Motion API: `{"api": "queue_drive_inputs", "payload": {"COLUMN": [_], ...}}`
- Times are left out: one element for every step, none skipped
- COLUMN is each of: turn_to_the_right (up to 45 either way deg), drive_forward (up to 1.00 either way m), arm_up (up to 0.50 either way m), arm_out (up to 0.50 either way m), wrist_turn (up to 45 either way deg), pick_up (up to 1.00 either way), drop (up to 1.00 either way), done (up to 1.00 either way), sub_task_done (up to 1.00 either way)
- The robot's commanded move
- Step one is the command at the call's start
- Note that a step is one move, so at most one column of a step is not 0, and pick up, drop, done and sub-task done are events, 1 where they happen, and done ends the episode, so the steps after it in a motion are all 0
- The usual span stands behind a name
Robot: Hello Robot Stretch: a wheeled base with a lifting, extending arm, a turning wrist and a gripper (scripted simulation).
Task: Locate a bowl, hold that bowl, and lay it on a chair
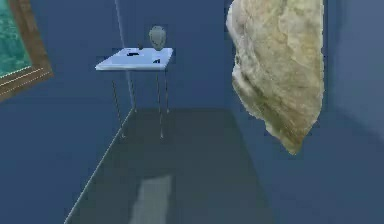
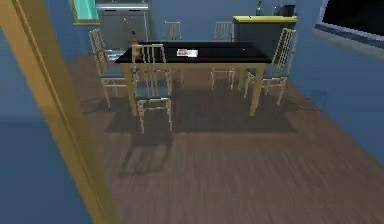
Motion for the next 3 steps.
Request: {"api": "queue_drive_inputs", "payload": {"turn_to_the_right": [-45.0,-45.0,-36.0], "drive_forward": [0.0,0.0,0.0], "arm_up": [0.0,0.0,0.0], "arm_out": [0.0,0.0,0.0], "wrist_turn": [0.0,0.0,0.0], "pick_up": [0.0,0.0,0.0], "drop": [0.0,0.0,0.0], "done": [0.0,0.0,0.0], "sub_task_done": [0.0,0.0,0.0]}}
